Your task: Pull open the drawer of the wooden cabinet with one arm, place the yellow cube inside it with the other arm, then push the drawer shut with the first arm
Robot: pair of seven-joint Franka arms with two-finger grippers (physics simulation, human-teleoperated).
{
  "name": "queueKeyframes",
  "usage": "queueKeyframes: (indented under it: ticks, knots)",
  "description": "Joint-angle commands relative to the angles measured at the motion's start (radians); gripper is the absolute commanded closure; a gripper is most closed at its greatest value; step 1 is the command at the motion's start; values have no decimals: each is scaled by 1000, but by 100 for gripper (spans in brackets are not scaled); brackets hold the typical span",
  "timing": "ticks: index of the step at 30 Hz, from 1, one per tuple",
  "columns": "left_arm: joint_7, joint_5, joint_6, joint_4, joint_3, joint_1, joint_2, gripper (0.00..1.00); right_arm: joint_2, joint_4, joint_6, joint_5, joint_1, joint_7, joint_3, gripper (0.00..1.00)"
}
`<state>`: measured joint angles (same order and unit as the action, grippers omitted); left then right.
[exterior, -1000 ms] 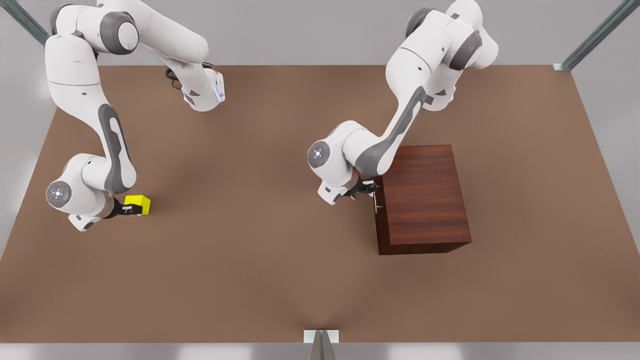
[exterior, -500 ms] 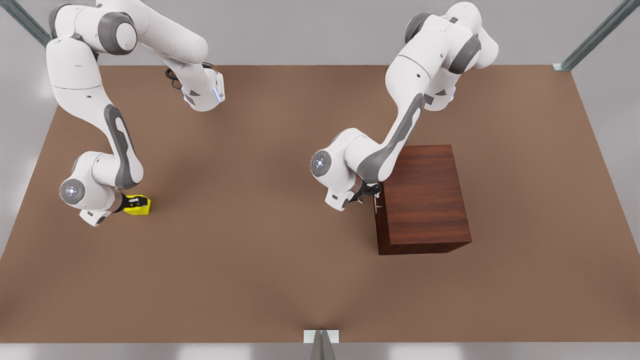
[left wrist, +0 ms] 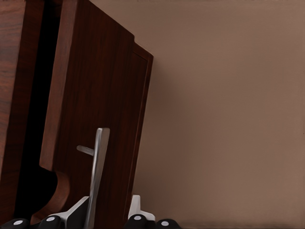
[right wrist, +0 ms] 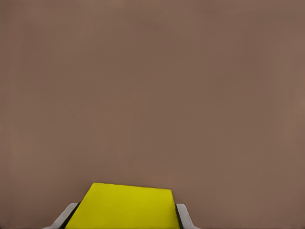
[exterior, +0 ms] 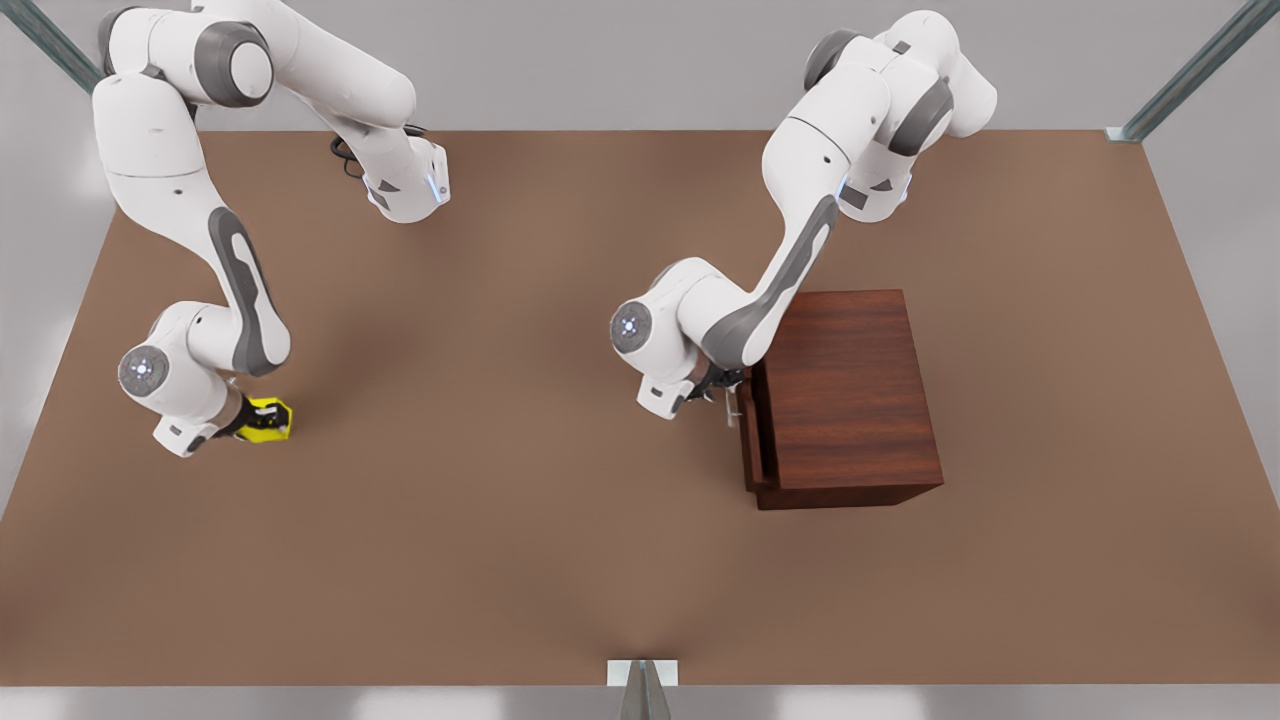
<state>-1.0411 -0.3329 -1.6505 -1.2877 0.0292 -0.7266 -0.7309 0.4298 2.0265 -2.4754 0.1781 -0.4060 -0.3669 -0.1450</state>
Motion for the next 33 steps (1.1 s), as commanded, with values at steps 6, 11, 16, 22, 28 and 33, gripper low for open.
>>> queueKeyframes:
  ticks: [6,11,16,22,28,33]
  knots:
    - [-53,31,-63,65,46,-5,-30,35,-154,-281,564,-63,12,427,-272,43]
    - [-54,38,-86,113,61,-14,-51,35,-152,-437,716,-63,13,562,-415,43]
    - [-83,38,-150,134,61,-28,-70,35,-154,-440,759,-63,-17,553,-410,43]
    - [-85,37,-195,211,60,-28,-116,35,-146,-465,757,-62,-16,551,-426,42]
    - [-132,75,-131,340,98,-53,-93,32,-121,-535,757,-57,3,551,-432,42]
    - [292,264,109,349,126,254,120,1,-25,-617,750,-31,200,767,-432,42]
